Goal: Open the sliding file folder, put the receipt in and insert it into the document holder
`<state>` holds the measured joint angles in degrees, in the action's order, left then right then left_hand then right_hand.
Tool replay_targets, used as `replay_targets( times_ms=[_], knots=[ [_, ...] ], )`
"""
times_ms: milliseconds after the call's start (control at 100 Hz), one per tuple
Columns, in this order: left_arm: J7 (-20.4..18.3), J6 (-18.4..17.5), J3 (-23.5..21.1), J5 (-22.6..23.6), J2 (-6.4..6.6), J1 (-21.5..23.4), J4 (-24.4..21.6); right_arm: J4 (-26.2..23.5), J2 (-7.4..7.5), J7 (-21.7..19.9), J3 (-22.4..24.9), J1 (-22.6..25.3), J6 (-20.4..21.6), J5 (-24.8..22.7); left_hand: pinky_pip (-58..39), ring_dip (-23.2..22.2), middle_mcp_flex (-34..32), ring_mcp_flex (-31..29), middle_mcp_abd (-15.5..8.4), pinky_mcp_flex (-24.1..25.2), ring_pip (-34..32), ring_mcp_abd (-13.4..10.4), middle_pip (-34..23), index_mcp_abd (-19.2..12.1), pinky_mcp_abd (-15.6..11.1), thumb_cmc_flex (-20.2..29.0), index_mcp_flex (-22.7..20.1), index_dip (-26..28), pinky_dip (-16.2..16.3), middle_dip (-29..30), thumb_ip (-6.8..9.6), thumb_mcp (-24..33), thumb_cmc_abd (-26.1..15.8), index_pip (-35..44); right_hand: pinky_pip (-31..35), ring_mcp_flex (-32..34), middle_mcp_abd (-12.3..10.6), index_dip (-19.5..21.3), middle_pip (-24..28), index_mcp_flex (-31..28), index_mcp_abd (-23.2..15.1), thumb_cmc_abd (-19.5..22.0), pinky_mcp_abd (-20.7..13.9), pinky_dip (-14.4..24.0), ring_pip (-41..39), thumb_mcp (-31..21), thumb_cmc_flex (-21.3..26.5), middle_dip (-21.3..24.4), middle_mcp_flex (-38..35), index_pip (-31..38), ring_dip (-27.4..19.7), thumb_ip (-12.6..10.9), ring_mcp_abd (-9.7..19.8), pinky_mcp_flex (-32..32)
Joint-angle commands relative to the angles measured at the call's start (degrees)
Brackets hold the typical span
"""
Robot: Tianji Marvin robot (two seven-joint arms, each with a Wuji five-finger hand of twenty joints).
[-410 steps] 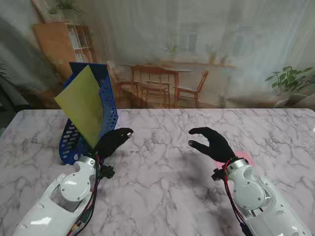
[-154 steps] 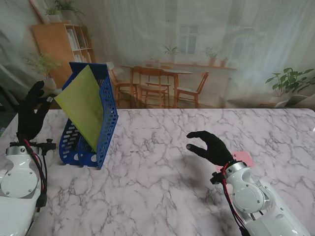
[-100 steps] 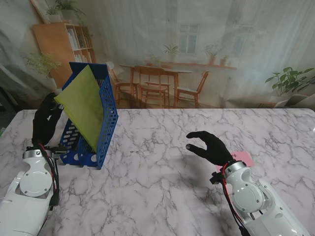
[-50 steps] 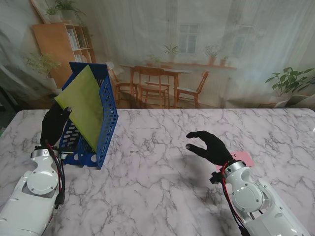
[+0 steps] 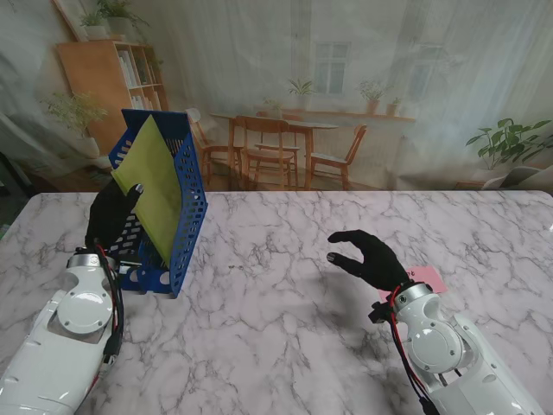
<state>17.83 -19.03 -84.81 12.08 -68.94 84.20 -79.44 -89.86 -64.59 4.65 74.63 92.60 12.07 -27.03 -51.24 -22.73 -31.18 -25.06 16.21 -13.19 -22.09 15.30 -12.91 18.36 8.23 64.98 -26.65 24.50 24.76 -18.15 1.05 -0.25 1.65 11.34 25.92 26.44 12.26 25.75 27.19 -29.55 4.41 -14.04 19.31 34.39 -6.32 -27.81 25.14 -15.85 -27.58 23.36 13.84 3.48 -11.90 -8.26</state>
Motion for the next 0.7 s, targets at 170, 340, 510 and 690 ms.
replay_targets(
  times_ms=[170, 340, 510, 690],
  knots=[
    [1.17, 2.36, 3.24, -0.57, -1.25, -2.28, 3.57, -0.03, -0.06, -0.07, 0.02, 0.21, -0.59, 0.07, -1.42, 0.49, 3.40, -0.10, -1.30, -0.33, -1.05, 0.76, -1.70, -1.03, -3.78, 1.64, 0.66, 0.33, 0.94, 0.58, -0.04, -0.06, -1.16, 0.88, 0.66, 1.11, -0.68, -1.03, -0.21, -0.18, -1.54, 1.47, 0.52, -0.57, -1.06, 0.14, -1.01, 0.32, -0.20, 0.32, 0.97, 0.56, 0.54, 0.78],
    [3.18, 3.28, 4.70, -1.55, -2.03, -3.71, 6.12, -0.10, -0.08, -0.05, 0.14, 0.31, -0.54, 0.15, -1.04, 0.60, 3.99, 0.48, -1.22, 0.18, -0.83, 0.78, -1.86, -1.09, -3.76, 1.19, 1.15, 0.13, 0.80, 1.01, -0.11, -0.16, -1.10, 0.95, 0.73, 1.20, -0.67, -1.04, -0.23, -0.22, -1.57, 1.54, 0.58, -0.56, -1.08, 0.19, -1.00, 0.33, -0.22, 0.28, 1.00, 0.56, 0.56, 0.74],
    [3.78, 4.25, 5.46, -2.85, -2.48, -4.62, 7.17, -0.18, -0.09, -0.06, 0.19, 0.38, -0.62, 0.25, -1.42, 0.50, 3.29, -0.17, -1.34, -0.43, -1.18, 0.83, -2.31, -1.37, -3.78, 2.13, 0.45, 0.11, 0.95, 1.13, 0.11, 0.54, -1.27, 1.45, 0.77, 1.33, -0.61, -1.05, -0.19, -0.29, -1.55, 1.58, 0.58, -0.56, -1.12, 0.23, -0.94, 0.32, -0.39, 0.26, 1.02, 0.55, 0.51, 0.75],
    [4.29, 5.64, 6.12, -5.97, -3.19, -5.70, 7.80, -0.14, -0.07, -0.23, 0.11, 0.32, -0.78, 0.33, -1.80, 0.39, 2.97, -0.65, -1.54, -0.81, -1.60, 0.68, -2.88, -2.12, -3.96, 4.50, 0.90, 2.84, 1.06, 1.24, -0.19, 1.34, -1.03, 2.95, 0.78, 1.35, -0.61, -1.04, -0.26, -0.38, -1.55, 1.62, 0.58, -0.58, -1.10, 0.28, -0.95, 0.34, -0.37, 0.26, 1.03, 0.55, 0.48, 0.76]
  ],
)
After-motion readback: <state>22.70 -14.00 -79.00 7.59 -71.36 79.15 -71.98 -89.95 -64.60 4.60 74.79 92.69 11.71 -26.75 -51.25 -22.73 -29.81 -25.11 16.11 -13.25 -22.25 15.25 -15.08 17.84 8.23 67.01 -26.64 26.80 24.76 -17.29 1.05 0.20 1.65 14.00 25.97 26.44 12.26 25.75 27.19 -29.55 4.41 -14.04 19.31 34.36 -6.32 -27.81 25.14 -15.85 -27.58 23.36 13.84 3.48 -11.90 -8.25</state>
